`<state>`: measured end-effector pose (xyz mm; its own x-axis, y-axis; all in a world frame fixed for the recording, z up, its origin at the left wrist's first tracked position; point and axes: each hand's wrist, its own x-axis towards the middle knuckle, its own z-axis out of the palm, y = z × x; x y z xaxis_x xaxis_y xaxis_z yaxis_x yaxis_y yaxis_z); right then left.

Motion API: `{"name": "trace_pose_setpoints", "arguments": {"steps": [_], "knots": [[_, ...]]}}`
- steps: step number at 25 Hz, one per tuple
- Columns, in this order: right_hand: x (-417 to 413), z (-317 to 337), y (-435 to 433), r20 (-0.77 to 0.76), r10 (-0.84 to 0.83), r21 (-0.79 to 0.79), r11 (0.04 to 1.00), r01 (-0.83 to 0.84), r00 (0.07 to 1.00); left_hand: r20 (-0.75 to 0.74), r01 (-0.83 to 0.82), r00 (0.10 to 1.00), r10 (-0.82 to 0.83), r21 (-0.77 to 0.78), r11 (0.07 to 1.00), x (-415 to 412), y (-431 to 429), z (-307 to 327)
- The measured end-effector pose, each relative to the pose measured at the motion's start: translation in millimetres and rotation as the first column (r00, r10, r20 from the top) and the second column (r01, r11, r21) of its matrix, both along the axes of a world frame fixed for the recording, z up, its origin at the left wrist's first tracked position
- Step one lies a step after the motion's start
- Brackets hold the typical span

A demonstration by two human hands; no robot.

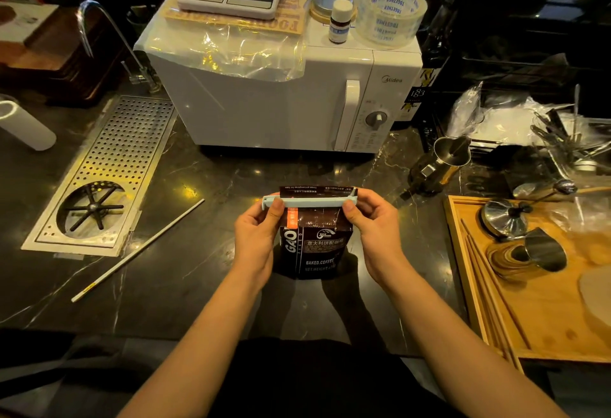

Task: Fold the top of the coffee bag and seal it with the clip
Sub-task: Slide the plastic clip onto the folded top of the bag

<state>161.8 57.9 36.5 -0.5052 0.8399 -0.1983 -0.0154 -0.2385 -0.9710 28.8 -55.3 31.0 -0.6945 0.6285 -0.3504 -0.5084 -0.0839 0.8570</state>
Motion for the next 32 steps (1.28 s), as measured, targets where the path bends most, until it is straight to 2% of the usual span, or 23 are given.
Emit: {"name": "trace_pose_setpoints", "arguments": {"steps": [5, 7, 8, 9, 10, 11, 12, 13, 15, 17, 20, 24, 27, 29, 32], "knots": [[0.2, 2.9, -4.5, -0.034, -0.016, 0.002, 1.000, 0.016, 0.999, -0.092, 0.036, 0.995, -0.044, -0.085, 0.996, -5.6, -3.6, 0.4], [3.9, 7.9, -2.1, -0.004, 0.036, 0.081, 0.996, -0.036, 0.999, -0.254, 0.085, 0.958, -0.129, -0.179, 0.980, -12.4, -6.9, 9.0], [5.5, 10.9, -0.2, 0.036, 0.074, 0.143, 0.987, -0.078, 0.997, -0.400, 0.094, 0.897, -0.188, -0.243, 0.966, -17.3, -8.2, 14.0], [5.8, 14.7, 1.7, 0.091, 0.104, 0.207, 0.971, -0.121, 0.990, -0.562, 0.094, 0.786, -0.258, -0.304, 0.948, -22.7, -8.2, 19.3], [5.2, 18.2, 3.8, 0.155, 0.116, 0.271, 0.950, -0.156, 0.981, -0.700, 0.091, 0.636, -0.324, -0.349, 0.933, -27.4, -6.4, 25.0], [3.3, 21.7, 6.2, 0.218, 0.109, 0.343, 0.922, -0.181, 0.970, -0.789, 0.102, 0.488, -0.373, -0.373, 0.922, -30.9, -2.7, 30.6], [0.3, 25.4, 8.8, 0.267, 0.093, 0.426, 0.882, -0.204, 0.959, -0.835, 0.128, 0.376, -0.402, -0.383, 0.915, -33.0, 1.8, 35.3], [-3.4, 28.9, 11.0, 0.305, 0.083, 0.506, 0.830, -0.236, 0.949, -0.855, 0.154, 0.310, -0.415, -0.385, 0.910, -33.6, 6.3, 38.7], [-11.6, 35.5, 12.6, 0.374, 0.094, 0.615, 0.720, -0.322, 0.923, -0.873, 0.178, 0.250, -0.419, -0.384, 0.906, -33.2, 12.7, 42.8], [-17.2, 38.3, 12.9, 0.434, 0.086, 0.646, 0.664, -0.376, 0.897, -0.882, 0.179, 0.238, -0.408, -0.373, 0.911, -32.8, 16.0, 41.0], [-20.0, 36.3, 10.0, 0.493, 0.027, 0.664, 0.634, -0.396, 0.869, -0.880, 0.145, 0.282, -0.381, -0.354, 0.924, -29.5, 19.8, 37.5], [-23.7, 39.1, 3.9, 0.583, -0.100, 0.682, 0.599, -0.420, 0.806, -0.893, 0.098, 0.250, -0.373, -0.360, 0.928, -22.3, 23.8, 34.8], [-27.5, 36.1, 1.8, 0.566, -0.099, 0.651, 0.663, -0.370, 0.819, -0.878, 0.109, 0.294, -0.377, -0.361, 0.926, -23.1, 23.6, 35.1], [-25.4, 31.6, 2.5, 0.495, -0.064, 0.616, 0.729, -0.298, 0.867, -0.850, 0.135, 0.359, -0.386, -0.362, 0.922, -26.1, 22.7, 36.1], [-17.3, 28.4, 5.3, 0.459, -0.039, 0.583, 0.767, -0.268, 0.887, -0.795, 0.159, 0.468, -0.385, -0.353, 0.922, -29.1, 17.4, 34.5]]}}
